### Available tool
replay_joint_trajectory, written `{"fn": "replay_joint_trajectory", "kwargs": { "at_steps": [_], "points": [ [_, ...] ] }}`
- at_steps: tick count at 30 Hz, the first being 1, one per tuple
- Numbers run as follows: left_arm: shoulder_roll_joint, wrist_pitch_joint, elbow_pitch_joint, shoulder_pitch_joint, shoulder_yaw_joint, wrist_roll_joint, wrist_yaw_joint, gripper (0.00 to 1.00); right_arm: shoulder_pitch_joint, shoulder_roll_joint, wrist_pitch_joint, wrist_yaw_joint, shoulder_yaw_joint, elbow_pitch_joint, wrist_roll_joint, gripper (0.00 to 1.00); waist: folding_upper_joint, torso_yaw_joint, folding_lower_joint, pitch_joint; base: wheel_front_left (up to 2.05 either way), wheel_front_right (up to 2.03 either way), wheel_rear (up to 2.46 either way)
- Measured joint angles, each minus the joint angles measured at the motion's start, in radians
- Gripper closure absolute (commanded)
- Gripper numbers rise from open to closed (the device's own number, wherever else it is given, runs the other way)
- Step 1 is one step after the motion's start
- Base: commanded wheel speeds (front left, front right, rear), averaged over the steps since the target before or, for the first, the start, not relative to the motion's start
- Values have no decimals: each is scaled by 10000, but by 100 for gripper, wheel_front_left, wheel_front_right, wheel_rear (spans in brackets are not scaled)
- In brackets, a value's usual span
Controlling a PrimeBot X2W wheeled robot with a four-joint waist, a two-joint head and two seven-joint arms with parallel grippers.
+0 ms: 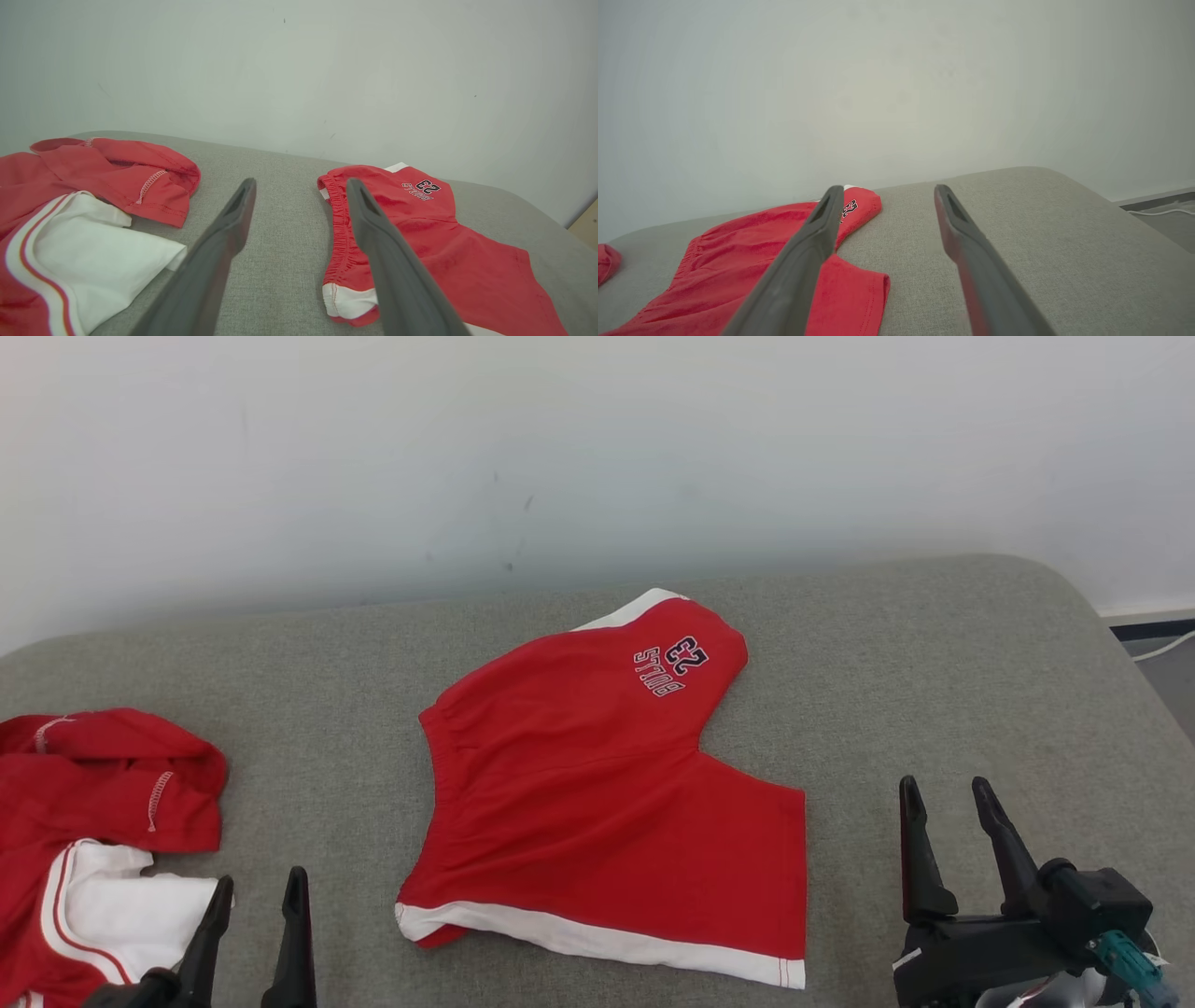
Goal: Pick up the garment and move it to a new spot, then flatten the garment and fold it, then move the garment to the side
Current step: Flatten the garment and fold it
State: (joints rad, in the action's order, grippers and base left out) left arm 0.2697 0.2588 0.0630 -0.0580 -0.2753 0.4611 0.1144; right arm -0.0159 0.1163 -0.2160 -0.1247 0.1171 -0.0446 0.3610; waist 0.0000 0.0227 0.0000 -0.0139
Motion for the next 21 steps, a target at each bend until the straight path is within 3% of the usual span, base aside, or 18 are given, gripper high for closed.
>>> {"fn": "replay_joint_trajectory", "kwargs": {
  "at_steps": [5,12,21],
  "points": [
    [27,0,-134,-87,8,-96,-17,0,0,-36,-134,0,-94,-245,27,0,0,12,0,41,0,0,0],
    [96,-50,136,-156,-253,6,-453,0,41,-54,-222,0,-54,-405,4,0,0,-49,0,121,0,0,0],
    [779,-1710,1808,650,-836,201,-1363,0,331,-84,-307,52,125,-422,-125,0,0,-183,1,400,0,0,0]
  ]
}}
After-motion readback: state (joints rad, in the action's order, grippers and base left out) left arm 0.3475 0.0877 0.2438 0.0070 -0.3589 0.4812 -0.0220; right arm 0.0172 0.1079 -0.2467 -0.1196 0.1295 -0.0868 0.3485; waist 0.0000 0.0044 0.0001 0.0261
